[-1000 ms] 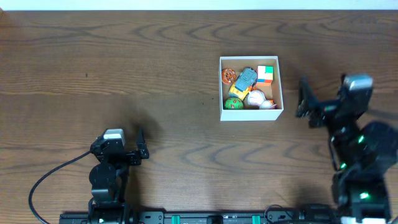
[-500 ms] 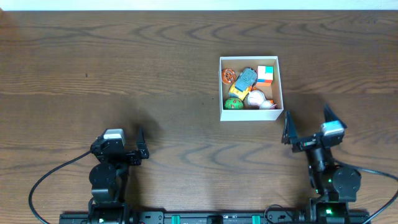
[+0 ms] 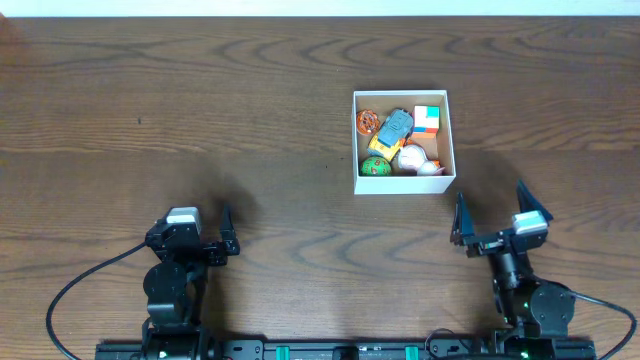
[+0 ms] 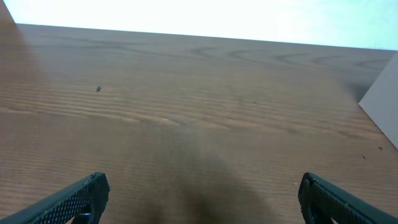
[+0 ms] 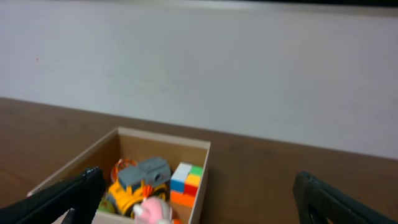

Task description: Pack container

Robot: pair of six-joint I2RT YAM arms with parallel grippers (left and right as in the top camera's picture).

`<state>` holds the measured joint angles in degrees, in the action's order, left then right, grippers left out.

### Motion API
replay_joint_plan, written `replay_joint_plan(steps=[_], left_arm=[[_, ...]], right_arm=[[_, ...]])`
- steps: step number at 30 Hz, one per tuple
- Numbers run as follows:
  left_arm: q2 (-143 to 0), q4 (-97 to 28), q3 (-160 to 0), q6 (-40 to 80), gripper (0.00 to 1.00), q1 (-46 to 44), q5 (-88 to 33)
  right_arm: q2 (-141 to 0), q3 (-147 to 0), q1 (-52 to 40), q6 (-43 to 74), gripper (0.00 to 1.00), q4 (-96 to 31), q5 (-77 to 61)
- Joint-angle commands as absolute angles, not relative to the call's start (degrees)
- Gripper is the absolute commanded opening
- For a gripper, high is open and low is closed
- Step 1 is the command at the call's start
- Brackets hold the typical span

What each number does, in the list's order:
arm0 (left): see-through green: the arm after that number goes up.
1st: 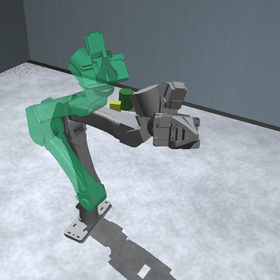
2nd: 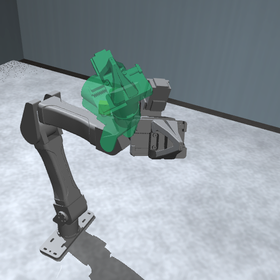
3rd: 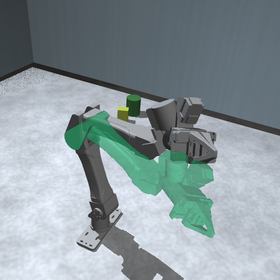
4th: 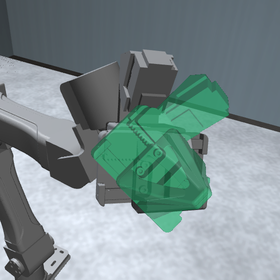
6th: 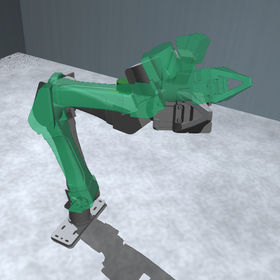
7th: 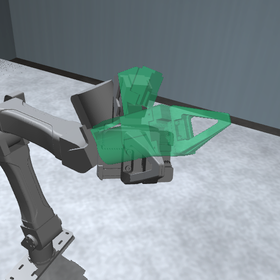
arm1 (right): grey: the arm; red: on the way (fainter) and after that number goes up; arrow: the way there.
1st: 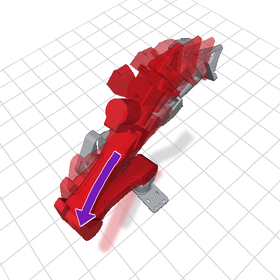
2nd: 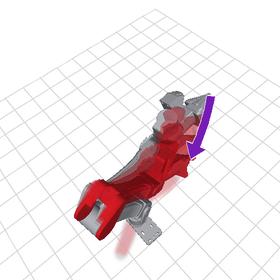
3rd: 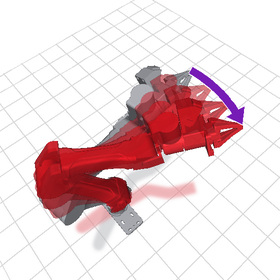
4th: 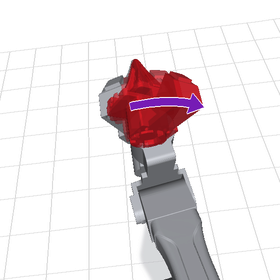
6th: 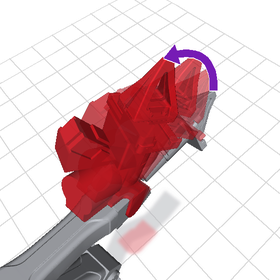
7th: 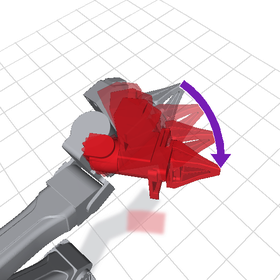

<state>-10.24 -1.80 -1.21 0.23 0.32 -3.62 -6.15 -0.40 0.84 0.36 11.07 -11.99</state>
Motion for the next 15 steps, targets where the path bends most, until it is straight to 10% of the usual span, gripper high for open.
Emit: replay_joint_plan(steps=[1, 15], left_arm=[[-10.39, -3.84, -0.23, 0.73, 0.98, 0.62, -3.38], [-10.39, -3.84, -0.23, 0.73, 0.98, 0.62, -3.38]], right_arm=[[-1.78, -0.32, 1.54, -0.49, 0.99, 6.72, -12.05], [-0.32, -0.32, 1.98, -2.39, 0.99, -3.33, -11.64]])
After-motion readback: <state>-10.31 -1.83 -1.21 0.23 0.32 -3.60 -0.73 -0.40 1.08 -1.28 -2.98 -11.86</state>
